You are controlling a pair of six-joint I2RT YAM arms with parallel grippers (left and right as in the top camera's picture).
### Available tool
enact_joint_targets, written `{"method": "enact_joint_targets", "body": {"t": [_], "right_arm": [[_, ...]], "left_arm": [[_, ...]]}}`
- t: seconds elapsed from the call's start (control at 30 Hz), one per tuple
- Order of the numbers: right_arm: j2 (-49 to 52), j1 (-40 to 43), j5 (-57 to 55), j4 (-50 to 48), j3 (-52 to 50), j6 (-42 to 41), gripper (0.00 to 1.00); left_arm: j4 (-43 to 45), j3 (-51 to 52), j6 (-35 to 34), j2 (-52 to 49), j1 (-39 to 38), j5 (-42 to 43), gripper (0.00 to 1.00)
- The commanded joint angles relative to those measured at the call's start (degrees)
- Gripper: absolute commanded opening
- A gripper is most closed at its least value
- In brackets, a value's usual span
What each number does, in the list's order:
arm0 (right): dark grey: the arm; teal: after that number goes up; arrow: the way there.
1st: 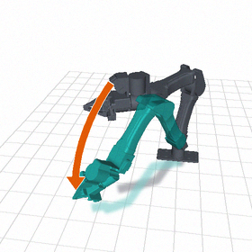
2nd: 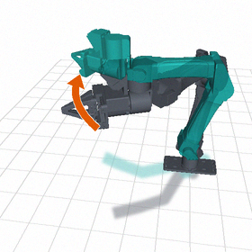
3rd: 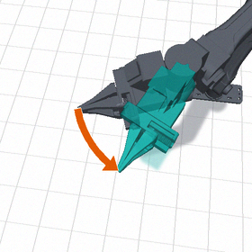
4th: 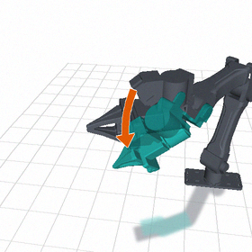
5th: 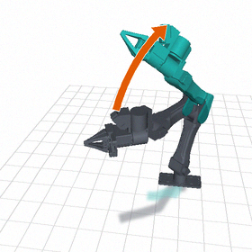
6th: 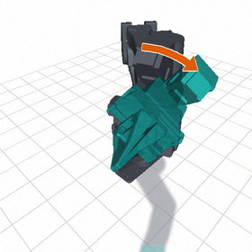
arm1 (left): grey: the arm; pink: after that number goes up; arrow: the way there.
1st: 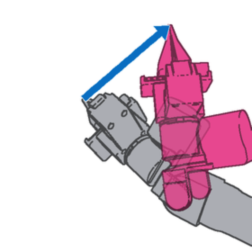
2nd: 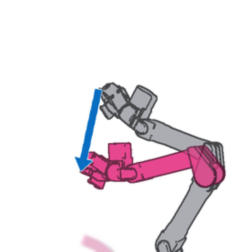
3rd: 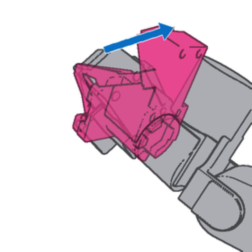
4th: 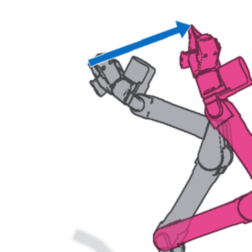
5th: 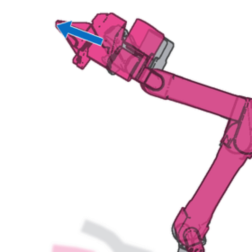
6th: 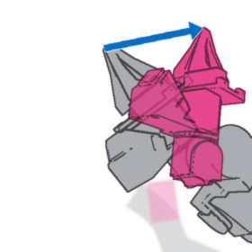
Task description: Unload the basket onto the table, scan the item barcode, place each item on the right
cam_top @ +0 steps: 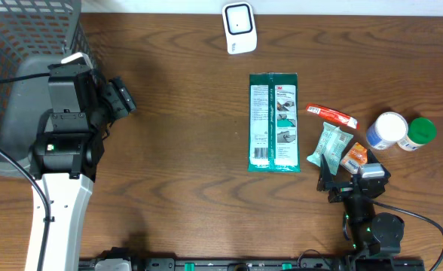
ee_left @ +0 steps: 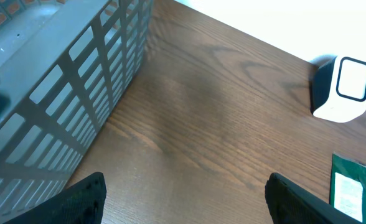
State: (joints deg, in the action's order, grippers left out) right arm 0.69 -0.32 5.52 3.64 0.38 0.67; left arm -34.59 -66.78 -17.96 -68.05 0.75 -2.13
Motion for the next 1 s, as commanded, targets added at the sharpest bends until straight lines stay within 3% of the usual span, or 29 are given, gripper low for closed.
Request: {"method": "enact_joint_targets", "body": {"t": [0.0,0.53,0.73,0.97], "right_arm": [[-0.37,0.28,-0.52,0.26,-0.07,0.7,0.99],[-0.37,0.28,-0.55,0.26,-0.07,0.68,0.99],[-0.37,0.28,-0.55,0.26,-0.07,0.7,0.99],[-0.37,0.28,-0.55,0.26,-0.07,0.7,0.99]], "left_arm": [[-0.09,-0.68,0.55,-0.07,0.35,-0.96,0.83],[-1.03,-0.68,0.52,1.2,0.42,-0.94,0.82],[-8.39,-0.68,0.57,14.1,0.55,-0.98,0.83],[-9.68,-0.68,0.57,31.63,0.57,-0.98,0.82]]}}
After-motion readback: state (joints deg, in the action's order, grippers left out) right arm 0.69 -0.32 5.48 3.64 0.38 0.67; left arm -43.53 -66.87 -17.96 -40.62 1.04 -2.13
